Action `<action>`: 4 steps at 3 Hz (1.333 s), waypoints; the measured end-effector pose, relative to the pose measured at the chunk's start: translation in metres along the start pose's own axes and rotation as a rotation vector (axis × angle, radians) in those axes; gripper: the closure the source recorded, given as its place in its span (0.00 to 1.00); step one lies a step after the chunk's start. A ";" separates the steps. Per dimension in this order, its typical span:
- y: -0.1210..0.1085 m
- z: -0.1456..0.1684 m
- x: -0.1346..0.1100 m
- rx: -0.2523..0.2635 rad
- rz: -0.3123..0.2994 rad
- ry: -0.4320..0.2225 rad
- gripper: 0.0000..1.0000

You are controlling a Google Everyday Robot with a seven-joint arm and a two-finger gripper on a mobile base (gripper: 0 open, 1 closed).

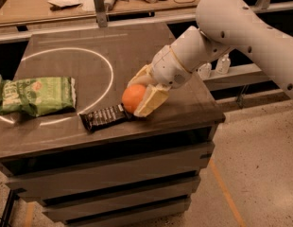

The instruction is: Move orange near rxbar chocolate

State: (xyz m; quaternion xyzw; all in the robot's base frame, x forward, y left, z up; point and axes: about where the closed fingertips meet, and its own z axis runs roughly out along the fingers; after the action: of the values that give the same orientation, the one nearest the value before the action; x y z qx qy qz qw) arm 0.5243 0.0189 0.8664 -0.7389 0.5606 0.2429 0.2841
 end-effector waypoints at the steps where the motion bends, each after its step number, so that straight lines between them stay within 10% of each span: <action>1: 0.000 0.003 0.000 -0.001 -0.004 0.013 0.36; 3: 0.000 0.016 0.004 -0.006 0.008 0.024 0.00; 4: 0.000 0.016 0.005 -0.006 0.009 0.024 0.00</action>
Offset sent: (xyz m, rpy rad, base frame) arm 0.0022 0.0048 -0.0130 -0.0124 0.0157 -0.0104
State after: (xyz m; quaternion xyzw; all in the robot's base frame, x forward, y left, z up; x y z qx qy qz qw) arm 0.5247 0.0270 0.8514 -0.7399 0.5667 0.2370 0.2742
